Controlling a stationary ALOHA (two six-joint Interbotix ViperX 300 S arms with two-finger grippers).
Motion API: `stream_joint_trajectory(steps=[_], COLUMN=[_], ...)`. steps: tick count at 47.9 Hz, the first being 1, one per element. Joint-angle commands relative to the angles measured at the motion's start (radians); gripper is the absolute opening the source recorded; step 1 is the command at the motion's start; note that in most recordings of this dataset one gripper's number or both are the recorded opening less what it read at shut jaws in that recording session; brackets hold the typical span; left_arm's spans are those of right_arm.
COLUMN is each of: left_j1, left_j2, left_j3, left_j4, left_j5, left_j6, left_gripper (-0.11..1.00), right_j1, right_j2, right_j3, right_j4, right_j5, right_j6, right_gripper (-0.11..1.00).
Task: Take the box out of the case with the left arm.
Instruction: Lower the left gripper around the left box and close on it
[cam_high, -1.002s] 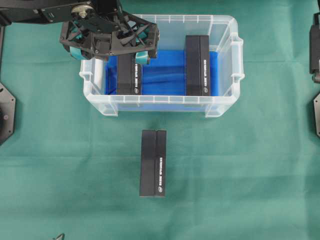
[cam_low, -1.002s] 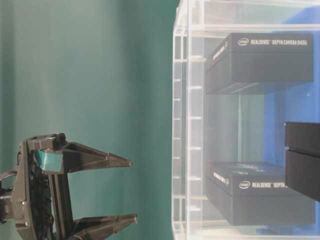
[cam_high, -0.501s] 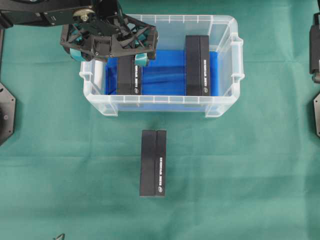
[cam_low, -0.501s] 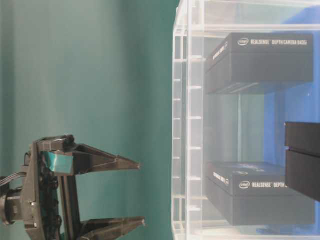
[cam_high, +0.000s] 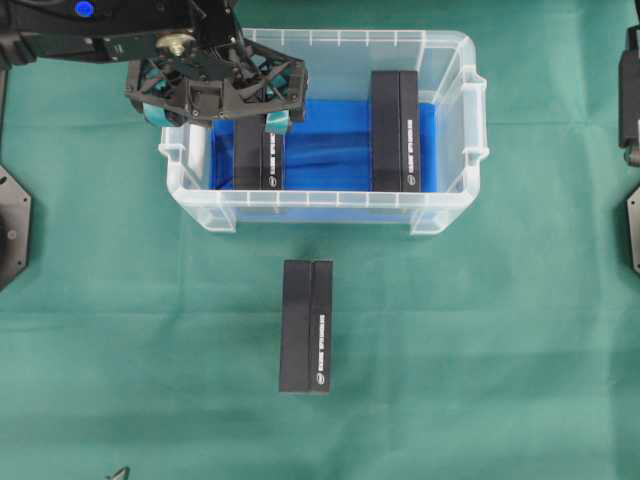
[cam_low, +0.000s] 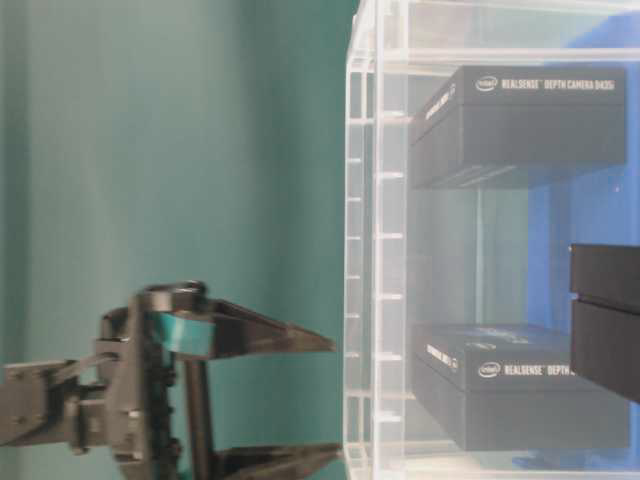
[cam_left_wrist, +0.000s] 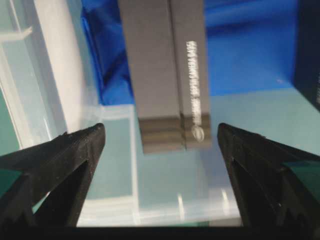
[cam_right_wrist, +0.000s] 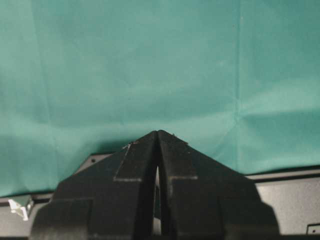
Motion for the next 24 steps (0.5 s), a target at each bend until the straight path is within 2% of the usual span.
stream_joint_trajectory(steps=[1, 10, 24], left_j1=[0.012, 0.021, 0.021], left_j2=[-0.020, -0.015, 0.037], left_j3=[0.011, 0.067, 0.089], left_j4=[0.006, 0.008, 0.008], left_j5=[-0.035, -0.138, -0.193], left_j6=[0.002, 0.002, 0.003], left_gripper=[0.96, 0.96, 0.96], right_j1=[0.000, 0.000, -0.002], right_j2=[0.000, 0.000, -0.003], right_j3=[-0.008, -0.008, -0.006], right_j4=[0.000, 0.000, 0.002], right_j5=[-0.005, -0.005, -0.005], right_j6=[0.002, 0.002, 0.002], right_gripper=[0.01, 0.01, 0.01])
